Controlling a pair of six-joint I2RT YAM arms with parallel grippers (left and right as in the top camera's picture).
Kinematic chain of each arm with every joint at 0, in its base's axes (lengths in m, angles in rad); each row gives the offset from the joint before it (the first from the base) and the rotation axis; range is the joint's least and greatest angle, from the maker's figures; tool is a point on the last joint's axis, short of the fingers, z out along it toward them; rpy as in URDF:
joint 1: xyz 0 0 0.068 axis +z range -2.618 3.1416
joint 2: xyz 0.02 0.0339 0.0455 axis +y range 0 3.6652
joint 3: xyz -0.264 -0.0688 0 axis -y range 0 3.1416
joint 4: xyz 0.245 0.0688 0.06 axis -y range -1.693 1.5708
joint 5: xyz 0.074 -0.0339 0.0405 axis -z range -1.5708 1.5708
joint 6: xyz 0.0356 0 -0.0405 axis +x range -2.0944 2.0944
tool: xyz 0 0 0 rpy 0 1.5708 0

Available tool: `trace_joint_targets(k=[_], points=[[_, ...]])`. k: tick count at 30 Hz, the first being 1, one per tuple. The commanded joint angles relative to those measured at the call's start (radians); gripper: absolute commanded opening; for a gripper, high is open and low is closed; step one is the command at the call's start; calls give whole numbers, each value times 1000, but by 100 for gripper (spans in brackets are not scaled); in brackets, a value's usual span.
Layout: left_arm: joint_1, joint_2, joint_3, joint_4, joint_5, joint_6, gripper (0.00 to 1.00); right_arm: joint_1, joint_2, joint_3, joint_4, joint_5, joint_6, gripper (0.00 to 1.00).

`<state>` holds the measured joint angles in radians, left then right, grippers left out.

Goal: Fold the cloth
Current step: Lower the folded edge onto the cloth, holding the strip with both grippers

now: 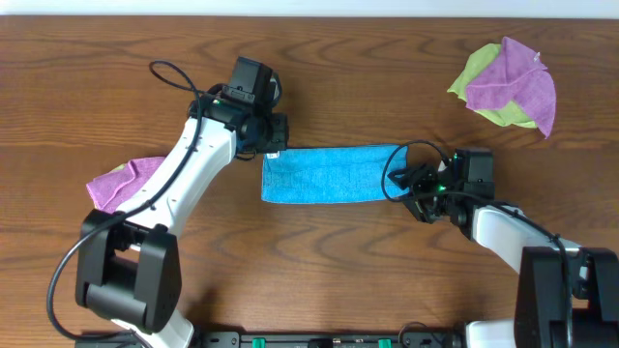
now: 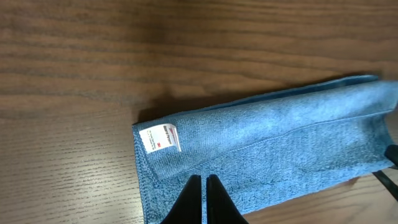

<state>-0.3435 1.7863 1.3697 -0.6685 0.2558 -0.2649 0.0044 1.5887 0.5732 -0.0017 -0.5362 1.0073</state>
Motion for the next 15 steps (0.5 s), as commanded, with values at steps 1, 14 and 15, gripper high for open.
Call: trace_joint_targets(k=[1, 14, 15], points=[[-11, 48, 21, 5, 0, -5, 6, 17, 33, -13, -16, 62, 18, 61], [-43, 188, 21, 40, 4, -27, 6, 16, 33, -13, -15, 92, 18, 42], [-43, 197, 21, 38, 4, -27, 6, 16, 33, -13, -15, 93, 18, 42]])
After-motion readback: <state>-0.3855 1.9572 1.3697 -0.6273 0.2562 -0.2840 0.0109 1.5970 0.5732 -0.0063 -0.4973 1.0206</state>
